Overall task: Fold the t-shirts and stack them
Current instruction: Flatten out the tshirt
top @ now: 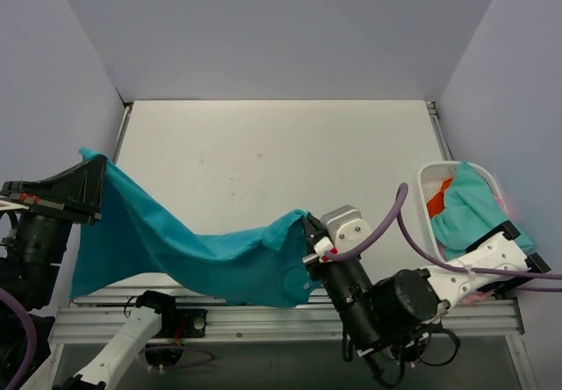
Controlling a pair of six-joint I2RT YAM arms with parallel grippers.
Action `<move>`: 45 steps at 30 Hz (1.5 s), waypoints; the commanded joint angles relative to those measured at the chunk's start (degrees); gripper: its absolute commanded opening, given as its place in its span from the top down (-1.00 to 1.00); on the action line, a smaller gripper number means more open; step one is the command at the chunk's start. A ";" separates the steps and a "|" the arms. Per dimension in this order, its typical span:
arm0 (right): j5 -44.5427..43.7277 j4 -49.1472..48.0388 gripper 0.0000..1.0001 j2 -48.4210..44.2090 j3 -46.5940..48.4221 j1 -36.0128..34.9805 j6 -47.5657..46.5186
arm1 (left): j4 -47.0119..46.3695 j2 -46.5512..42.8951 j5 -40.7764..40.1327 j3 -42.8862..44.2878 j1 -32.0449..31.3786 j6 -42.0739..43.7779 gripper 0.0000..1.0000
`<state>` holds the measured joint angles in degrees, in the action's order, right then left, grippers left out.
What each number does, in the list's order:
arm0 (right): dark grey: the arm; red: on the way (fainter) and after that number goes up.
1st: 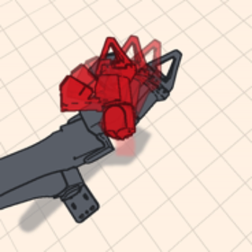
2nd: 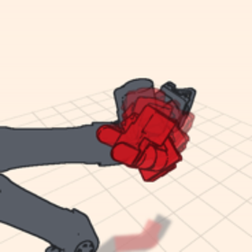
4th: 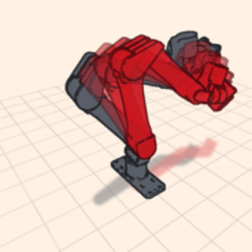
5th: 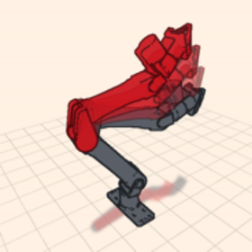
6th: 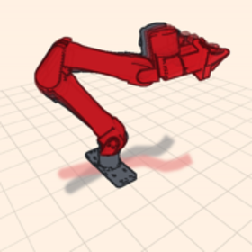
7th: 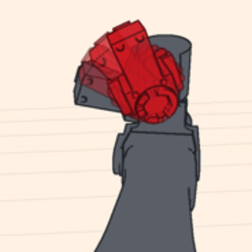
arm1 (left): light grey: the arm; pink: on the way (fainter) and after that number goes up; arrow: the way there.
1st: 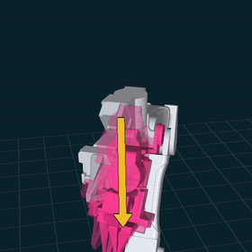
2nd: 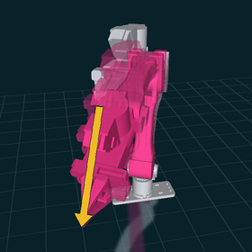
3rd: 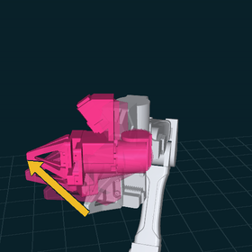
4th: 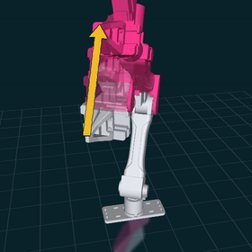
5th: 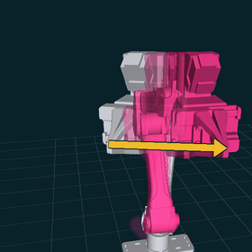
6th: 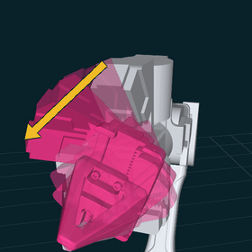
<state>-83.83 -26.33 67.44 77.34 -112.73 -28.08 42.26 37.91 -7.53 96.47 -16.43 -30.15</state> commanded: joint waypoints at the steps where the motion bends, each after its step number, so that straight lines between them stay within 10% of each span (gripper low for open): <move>1: -6.27 -57.96 1.00 2.69 1.05 1.02 -47.91 | -5.60 0.76 4.01 0.13 0.25 1.59 0.95; 6: 0.85 -88.75 1.00 11.04 7.55 8.53 -79.08 | -10.16 3.21 -0.20 -3.64 0.25 2.38 0.95; 8: 1.38 -87.15 1.00 11.23 9.67 18.01 -73.31 | -13.76 5.67 -0.47 -6.89 0.25 1.42 0.95; 11: 1.66 -62.10 1.00 7.55 7.04 27.52 -51.91 | -18.51 9.19 -1.25 -10.85 0.25 0.97 0.95; 13: 4.10 -16.41 1.00 5.26 10.69 38.77 -10.06 | -19.58 14.01 -2.22 -12.17 0.34 0.97 0.95; 15: 24.33 21.82 1.00 6.73 16.94 50.52 18.90 | -21.69 18.50 -3.54 -14.37 0.52 1.32 0.95; 20: 61.68 38.71 1.00 24.30 26.63 76.75 32.72 | -26.79 23.52 -2.67 -18.85 1.66 1.85 0.95; 25: 73.64 35.99 1.00 24.24 19.00 93.45 40.46 | -24.52 24.40 -3.02 -18.95 3.42 3.17 0.95; 32: 69.69 36.95 1.00 8.17 8.79 93.32 38.81 | -23.28 19.23 -1.88 -20.62 3.86 2.82 0.95; 40: 56.24 48.64 1.00 -5.81 24.32 79.86 34.67 | -18.89 13.16 5.24 -15.35 3.51 1.94 0.95; 45: 66.67 48.83 1.00 -9.78 29.00 79.68 32.56 | -18.09 7.36 10.94 -12.27 3.51 1.94 0.95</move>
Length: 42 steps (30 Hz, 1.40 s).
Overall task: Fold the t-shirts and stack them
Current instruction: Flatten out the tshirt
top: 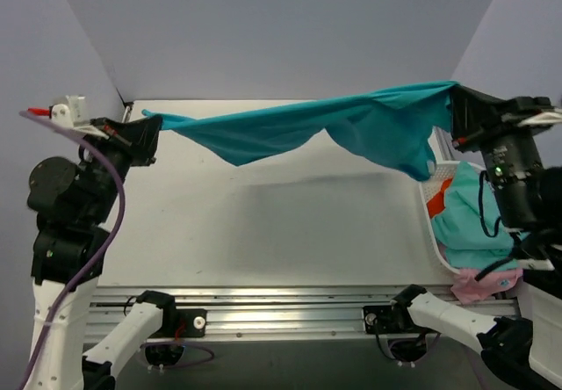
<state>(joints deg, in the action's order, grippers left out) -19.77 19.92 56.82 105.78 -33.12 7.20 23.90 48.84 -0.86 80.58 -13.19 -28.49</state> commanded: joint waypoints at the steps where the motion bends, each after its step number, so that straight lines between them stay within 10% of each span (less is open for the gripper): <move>1: 4.89 2.32 1.00 0.06 1.18 0.08 -2.98 | 0.62 -4.53 4.73 3.97 0.27 0.28 0.95; 10: 25.13 1.44 1.00 -0.48 0.58 4.82 -1.23 | 4.22 -9.73 6.14 5.12 0.27 0.45 0.95; 22: 10.80 -7.67 1.00 16.35 -15.32 8.58 1.31 | -11.81 0.45 -0.35 -16.40 0.45 -2.79 0.95; 28: 13.36 -19.39 1.00 41.58 -18.86 13.52 3.17 | -23.96 28.11 -1.78 -16.07 3.87 -3.23 0.95; 40: 8.35 -16.05 0.99 87.75 25.32 18.09 3.87 | -20.49 84.01 5.43 23.55 10.55 -6.66 0.95; 41: 7.13 -16.58 0.65 88.55 26.57 18.44 3.87 | -19.52 85.88 5.52 28.71 10.81 -7.01 0.95; 42: 6.33 -17.54 -0.68 88.90 27.11 19.06 4.05 | -17.50 87.64 5.70 31.28 11.08 -7.37 0.85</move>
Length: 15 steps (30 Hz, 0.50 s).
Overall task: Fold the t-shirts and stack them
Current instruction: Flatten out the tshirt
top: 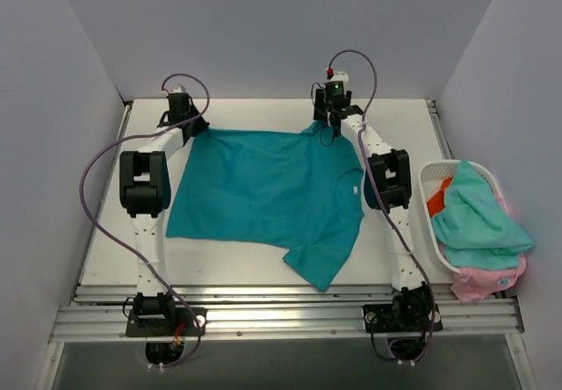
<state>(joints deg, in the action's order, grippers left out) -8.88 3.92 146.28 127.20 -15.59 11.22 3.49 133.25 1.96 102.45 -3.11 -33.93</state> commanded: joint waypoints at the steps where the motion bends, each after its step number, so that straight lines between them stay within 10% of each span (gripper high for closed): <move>1: -4.56 -3.29 -0.99 -0.73 5.78 1.88 -0.06 | 4.23 6.29 3.31 12.04 1.27 -2.88 0.65; 4: -6.84 -9.34 -1.00 -3.01 3.78 2.50 -0.50 | 7.67 8.86 2.80 19.09 1.79 -4.73 -0.87; 15: -9.49 -23.25 -1.00 -23.02 -18.95 -1.36 1.51 | -6.02 -13.53 -17.51 -4.52 2.15 -10.98 -0.88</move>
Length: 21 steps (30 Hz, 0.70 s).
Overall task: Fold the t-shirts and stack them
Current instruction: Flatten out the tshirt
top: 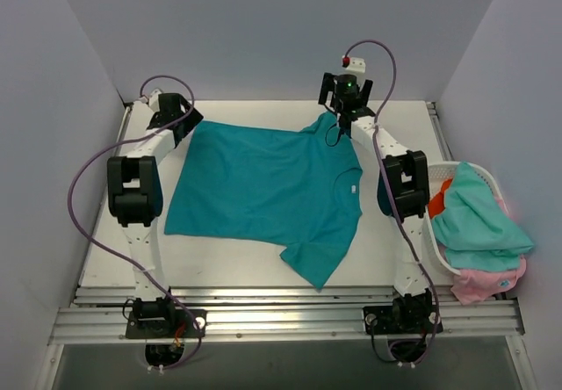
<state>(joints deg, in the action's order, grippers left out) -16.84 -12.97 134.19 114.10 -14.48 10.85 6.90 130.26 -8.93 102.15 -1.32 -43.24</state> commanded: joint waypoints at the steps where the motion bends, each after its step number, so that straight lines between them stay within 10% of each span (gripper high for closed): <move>1: -0.83 -6.80 -1.00 -12.27 -8.61 -2.83 2.85 | -9.18 -13.59 -6.80 -7.28 0.27 -1.67 -0.88; 6: 6.90 -10.14 -1.00 -15.72 -18.38 -4.76 10.93 | -10.05 -21.52 -4.61 -17.66 -0.43 -1.93 -0.88; 21: 8.58 -3.90 -0.99 -1.48 -8.46 -6.44 17.01 | -16.56 -35.60 -0.83 -41.06 -3.16 3.16 -0.88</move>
<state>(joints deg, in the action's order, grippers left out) -8.62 -17.30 131.98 101.49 -21.04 25.89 -6.02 97.43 -10.92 61.12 -4.14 -42.30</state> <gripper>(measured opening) 0.995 0.939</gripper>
